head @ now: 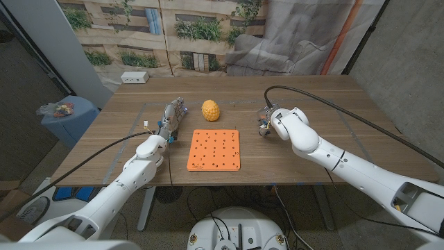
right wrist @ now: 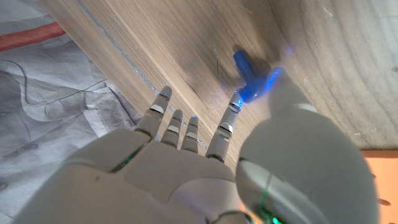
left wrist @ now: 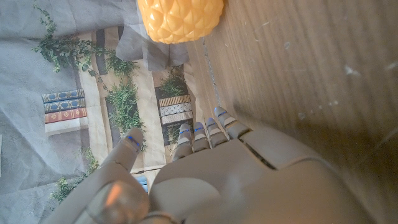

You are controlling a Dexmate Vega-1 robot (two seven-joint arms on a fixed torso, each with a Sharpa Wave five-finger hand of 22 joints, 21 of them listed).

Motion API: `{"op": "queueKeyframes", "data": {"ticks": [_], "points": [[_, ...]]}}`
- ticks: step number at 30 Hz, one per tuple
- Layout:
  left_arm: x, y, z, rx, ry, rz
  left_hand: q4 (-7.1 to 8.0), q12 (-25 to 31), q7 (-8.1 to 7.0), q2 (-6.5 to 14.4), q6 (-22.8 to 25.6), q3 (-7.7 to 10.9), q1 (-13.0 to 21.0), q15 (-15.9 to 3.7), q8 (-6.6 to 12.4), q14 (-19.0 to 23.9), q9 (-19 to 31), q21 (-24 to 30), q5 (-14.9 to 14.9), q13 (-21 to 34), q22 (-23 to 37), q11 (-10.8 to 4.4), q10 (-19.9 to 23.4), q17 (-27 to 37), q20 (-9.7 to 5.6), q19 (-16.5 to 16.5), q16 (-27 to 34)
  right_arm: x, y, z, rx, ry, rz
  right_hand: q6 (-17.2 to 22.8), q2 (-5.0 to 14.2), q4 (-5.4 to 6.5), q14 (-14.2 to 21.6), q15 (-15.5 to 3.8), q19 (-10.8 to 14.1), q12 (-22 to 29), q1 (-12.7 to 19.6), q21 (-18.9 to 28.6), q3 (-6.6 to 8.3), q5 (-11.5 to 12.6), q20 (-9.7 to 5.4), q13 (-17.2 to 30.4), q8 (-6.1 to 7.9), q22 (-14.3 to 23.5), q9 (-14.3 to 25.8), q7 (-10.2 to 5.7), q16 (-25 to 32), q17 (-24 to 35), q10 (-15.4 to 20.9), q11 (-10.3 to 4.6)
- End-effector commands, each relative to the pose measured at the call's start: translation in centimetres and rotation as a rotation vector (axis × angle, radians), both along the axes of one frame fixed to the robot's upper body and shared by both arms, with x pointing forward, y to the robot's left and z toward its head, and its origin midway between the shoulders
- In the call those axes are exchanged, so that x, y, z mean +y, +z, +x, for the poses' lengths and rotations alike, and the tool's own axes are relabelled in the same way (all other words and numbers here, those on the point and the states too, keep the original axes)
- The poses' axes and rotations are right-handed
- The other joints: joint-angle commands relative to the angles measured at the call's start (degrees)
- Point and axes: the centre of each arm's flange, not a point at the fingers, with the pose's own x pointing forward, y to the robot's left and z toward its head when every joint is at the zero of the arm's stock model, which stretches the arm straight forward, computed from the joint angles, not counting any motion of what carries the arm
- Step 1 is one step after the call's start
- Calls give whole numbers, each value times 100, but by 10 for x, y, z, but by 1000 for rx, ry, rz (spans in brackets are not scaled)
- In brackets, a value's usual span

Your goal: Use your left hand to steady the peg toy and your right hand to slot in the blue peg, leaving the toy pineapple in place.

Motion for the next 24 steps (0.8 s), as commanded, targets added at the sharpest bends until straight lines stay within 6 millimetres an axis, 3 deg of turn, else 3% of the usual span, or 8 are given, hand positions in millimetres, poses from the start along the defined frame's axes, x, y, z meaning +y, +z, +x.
{"op": "queueKeyframes", "data": {"ticks": [1, 6, 11, 24], "points": [[1, -1, 0, 2, -5, 0, 16, -11, -6, 365, 15, 31, -60, -13, -8, 56, 23, -10, 8, 27, 34, -7, 31, 16, -242, 45, -24, 0, 0, -2, -21, 3, 19, 159, 55, 17, 84, -55, 118, 42, 92, 20, 28, -13, -5, 1, 99, 25, 47, -8, 43, 20, 128, -55], [2, -1, -1, 1, -1, 0, 16, -10, -9, 363, 10, 33, -61, -8, -9, 56, 23, -10, 8, 27, 34, -4, 32, 16, -240, 45, -24, 0, 0, -2, -33, 4, 34, 364, 59, 23, 177, -112, 197, 58, 152, 20, 14, -19, -39, -11, 222, 26, 79, -13, 82, 28, 250, -159], [2, -1, -2, 0, -1, 4, 16, -12, -10, 361, 10, 36, -63, -13, -9, 54, 23, -10, 7, 27, 34, 3, 31, 15, -242, 46, -26, -1, 1, -4, -44, 13, 51, 534, 71, 31, 273, -178, 295, 80, 195, 32, 3, -23, -87, -23, 324, 26, 108, -20, 121, 34, 378, -173], [3, 2, -14, -4, 7, 28, 10, -14, -5, 363, 8, 49, -60, -10, -9, 54, 23, -11, 8, 28, 34, -8, 29, 12, -240, 48, -28, -5, 10, -12, -51, 32, 133, 636, 96, 43, 328, -192, 340, 82, 228, 23, -4, -21, -100, -35, 394, 27, 133, -29, 146, 43, 457, -172]]}}
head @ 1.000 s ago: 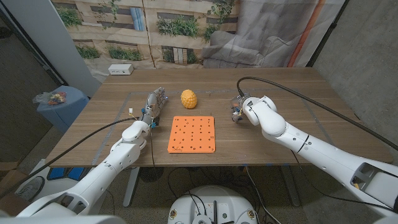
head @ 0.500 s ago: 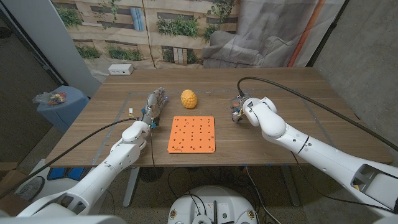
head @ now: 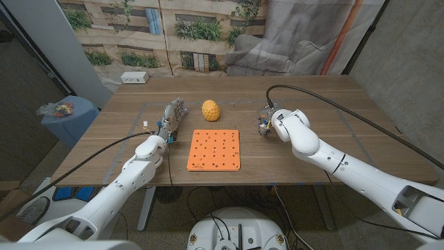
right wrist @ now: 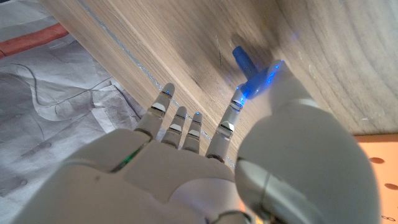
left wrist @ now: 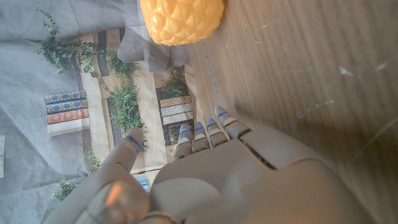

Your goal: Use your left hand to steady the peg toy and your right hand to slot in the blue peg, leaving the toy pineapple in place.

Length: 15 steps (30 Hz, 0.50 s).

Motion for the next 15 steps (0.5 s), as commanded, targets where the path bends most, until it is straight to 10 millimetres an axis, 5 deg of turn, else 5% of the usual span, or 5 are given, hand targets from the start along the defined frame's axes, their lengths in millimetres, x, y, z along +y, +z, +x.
{"op": "queueKeyframes", "data": {"ticks": [1, 15], "points": [[2, 4, -13, -8, 5, 29, 9, -13, -2, 363, 8, 50, -59, -10, -8, 53, 23, -12, 9, 27, 34, -9, 33, 12, -240, 47, -19, -5, 8, -7, -10, 22, 88, 195, 45, 29, 59, 9, 45, 17, 40, 22, 14, 2, -10, 17, 51, 27, 68, -107, 12, 20, 59, 24], [8, 12, -49, -16, 48, 141, -2, -17, -3, 365, 12, 63, -52, -10, -7, 51, 23, -13, 9, 27, 34, 1, 25, 9, -236, 46, -21, -14, 23, -22, -30, 72, 227, 266, 59, 43, 81, 16, 85, 16, 40, 20, 2, 4, -4, 9, 101, 27, 86, -106, 22, 26, 110, 38]]}}
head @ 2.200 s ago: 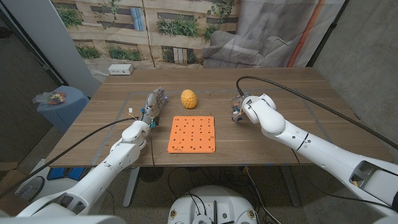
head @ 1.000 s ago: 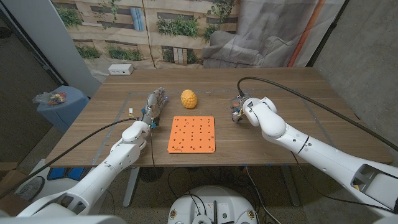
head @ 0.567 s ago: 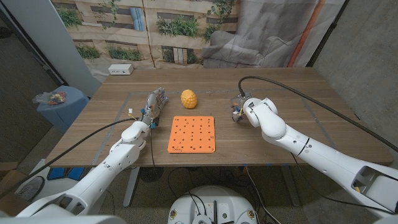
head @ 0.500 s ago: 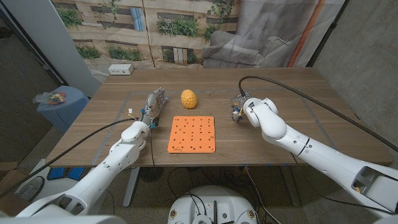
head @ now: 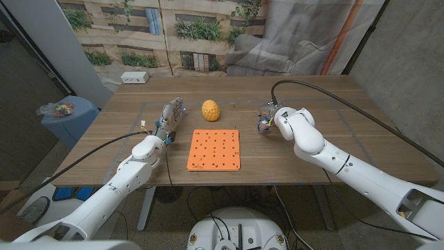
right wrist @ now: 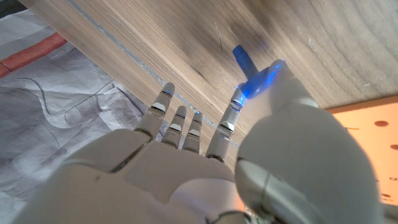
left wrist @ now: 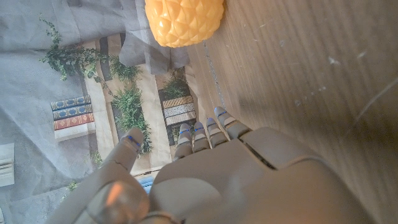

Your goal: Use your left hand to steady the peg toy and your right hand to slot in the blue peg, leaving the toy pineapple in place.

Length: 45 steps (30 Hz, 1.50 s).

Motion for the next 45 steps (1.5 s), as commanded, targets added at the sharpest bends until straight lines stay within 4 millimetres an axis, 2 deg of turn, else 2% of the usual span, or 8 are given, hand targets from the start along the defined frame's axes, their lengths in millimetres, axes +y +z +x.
{"op": "queueKeyframes", "data": {"ticks": [1, 22, 32, 36, 39, 45], "points": [[6, 5, -29, 4, 47, 93, -2, -16, -2, 366, 14, 65, -51, -10, -6, 50, 23, -13, 9, 27, 34, 1, 26, 8, -236, 45, -22, -9, 15, -15, -23, 37, 121, 219, 37, 44, 49, -19, 65, 20, 17, 20, 2, 24, -24, 8, 40, 27, 87, -158, 21, 27, 92, 8], [14, 17, -82, 0, 39, 346, -31, -14, -18, 397, 25, 102, -17, -38, -3, 56, 23, -4, 12, 27, 34, -23, 34, 2, -235, 74, -23, -15, 27, -29, -50, 116, 345, 317, 61, 58, 126, -33, 147, 32, 14, 21, -21, 37, -50, -8, 112, 29, 116, -160, 53, 37, 224, 16], [12, 27, -110, -52, 75, 613, -5, -29, -38, 424, 15, 116, -26, -78, -8, 21, 23, -8, 12, 27, 34, -31, -4, 15, -255, 72, -27, -16, 28, -35, -85, 129, 407, 333, 81, 62, 165, -65, 221, 27, 19, 32, -37, 48, -107, -18, 139, 36, 131, -160, 70, 46, 284, 1], [11, 24, -119, -76, 98, 686, 10, -29, -58, 443, 20, 124, -28, -90, -5, 18, 24, -6, 13, 27, 34, -31, -7, 19, -258, 79, -23, -18, 27, -39, -90, 140, 465, 375, 86, 62, 172, -81, 220, 32, 19, 25, -43, 51, -108, -21, 162, 38, 136, -158, 73, 49, 321, -4], [12, 22, -124, -96, 117, 708, 30, -6, -76, 453, 108, 140, -27, -136, 23, 62, 25, 21, 15, 27, 34, -84, 50, 20, -278, 160, -4, -19, 25, -41, -107, 150, 481, 385, 89, 63, 201, -89, 221, 34, 19, 23, -46, 52, -112, -23, 169, 39, 138, -159, 85, 51, 337, -7], [14, 17, -141, -146, 166, 867, 58, 10, -122, 455, 194, 149, -37, -174, 44, 89, 24, 24, 15, 26, 34, -97, 104, 26, -308, 187, 5, -18, 21, -46, -111, 161, 536, 401, 96, 65, 219, -101, 221, 39, 19, 17, -51, 56, -118, -26, 182, 39, 143, -161, 93, 54, 375, -4]]}}
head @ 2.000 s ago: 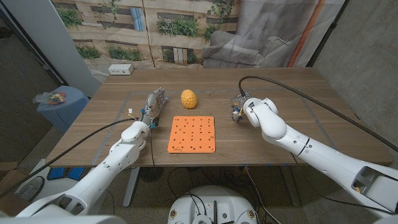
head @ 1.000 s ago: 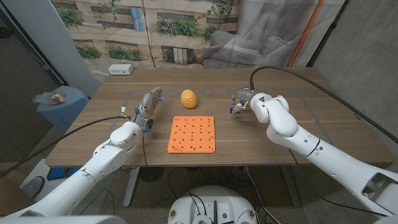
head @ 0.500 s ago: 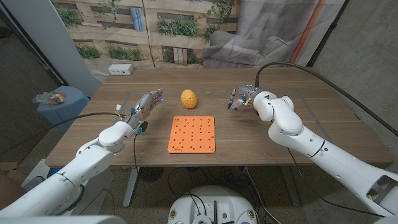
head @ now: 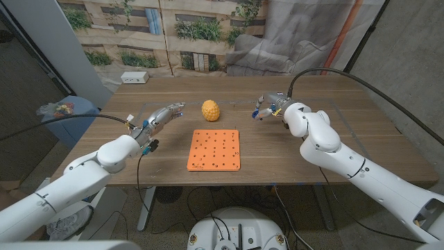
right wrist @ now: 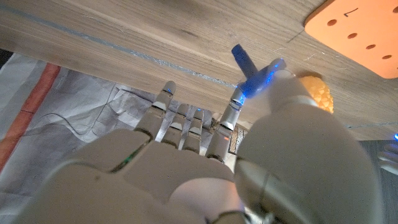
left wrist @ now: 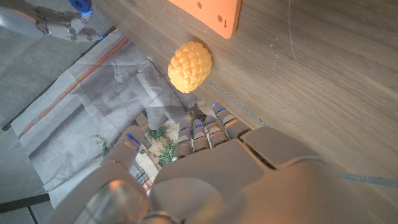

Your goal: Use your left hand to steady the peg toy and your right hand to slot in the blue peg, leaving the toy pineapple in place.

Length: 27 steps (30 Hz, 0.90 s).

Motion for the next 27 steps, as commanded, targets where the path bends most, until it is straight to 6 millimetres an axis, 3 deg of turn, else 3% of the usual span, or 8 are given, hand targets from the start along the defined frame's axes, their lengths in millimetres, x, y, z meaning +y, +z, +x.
{"op": "queueKeyframes", "data": {"ticks": [1, 10, 13, 18, 27], "points": [[-1, -5, -31, -94, 53, 269, 46, 10, -46, 454, 113, 42, -46, -68, 46, 17, 24, 22, 14, 26, 34, -22, 66, 16, -306, 50, 7, -1, -5, -10, -24, 27, 110, 387, 66, 26, 57, 8, 47, 40, -12, 16, 4, 31, -27, 0, 151, 10, 144, -183, 53, 27, 63, 9], [-3, -15, -42, -146, 36, 378, 253, -28, -191, 455, 76, -20, -169, -190, -1, -131, 20, -37, 9, 27, 38, -123, -19, 54, -455, -105, -17, 0, -9, -8, -44, 65, 155, 345, 81, 34, 65, 9, 51, 28, -23, 8, -9, 38, -49, -5, 143, 11, 150, -172, 56, 33, 79, 10], [-7, -18, -46, -200, 23, 522, 289, -30, -214, 460, 67, -24, -181, -224, -5, -142, 20, -40, 13, 27, 38, -131, -28, 55, -488, -119, -15, 0, -10, -11, -55, 74, 197, 376, 89, 38, 75, 5, 60, 30, -30, 8, -14, 40, -52, -6, 158, 12, 152, -177, 60, 36, 100, 7], [-7, -23, -45, -241, 40, 600, 392, -8, -290, 502, 75, -21, -199, -310, 3, -116, 23, -31, 24, 26, 38, -202, 20, 56, -544, -121, 9, -1, -12, -12, -53, 90, 251, 411, 92, 43, 86, 4, 72, 36, -43, 8, -24, 42, -56, -8, 177, 13, 156, -180, 65, 39, 141, 6], [-9, -34, -40, -311, 10, 745, 475, -13, -316, 538, 68, -6, -203, -343, 0, -151, 25, -37, 29, 26, 38, -199, 16, 57, -597, -153, 1, -2, -17, -15, -33, 129, 365, 449, 102, 48, 97, 12, 84, 28, -57, 6, -38, 47, -60, -11, 198, 14, 160, -183, 69, 43, 159, 5]]}}
